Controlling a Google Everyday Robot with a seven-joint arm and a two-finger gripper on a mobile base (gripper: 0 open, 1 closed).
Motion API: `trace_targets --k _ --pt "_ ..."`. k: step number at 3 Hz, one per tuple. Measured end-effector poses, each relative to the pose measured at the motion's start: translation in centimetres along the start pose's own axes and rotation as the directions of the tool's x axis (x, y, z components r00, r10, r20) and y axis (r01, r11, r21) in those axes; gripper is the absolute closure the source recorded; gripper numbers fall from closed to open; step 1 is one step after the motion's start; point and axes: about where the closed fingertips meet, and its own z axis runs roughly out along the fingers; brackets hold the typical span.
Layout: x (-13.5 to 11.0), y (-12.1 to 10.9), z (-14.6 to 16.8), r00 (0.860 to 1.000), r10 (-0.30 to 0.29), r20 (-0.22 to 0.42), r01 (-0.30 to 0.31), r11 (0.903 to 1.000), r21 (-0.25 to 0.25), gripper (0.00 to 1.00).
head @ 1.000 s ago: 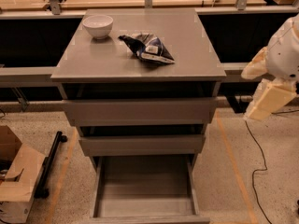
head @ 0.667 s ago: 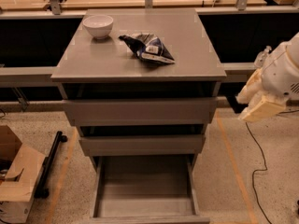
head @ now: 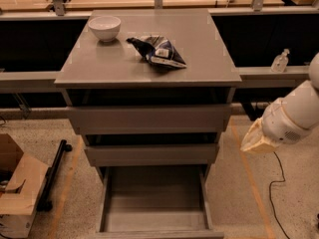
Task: Close bottom drawer
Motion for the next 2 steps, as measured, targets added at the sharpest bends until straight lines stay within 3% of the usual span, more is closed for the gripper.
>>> trace_targets --k 1,2 --pt "0.62 -0.1 1.79 1.0 0.015 0.011 -0.015 0.9996 -0.023 1.0" --pt "0.26 -0.13 2.0 0.999 -0.021 -0.04 0.021 0.9998 -0.002 1.0"
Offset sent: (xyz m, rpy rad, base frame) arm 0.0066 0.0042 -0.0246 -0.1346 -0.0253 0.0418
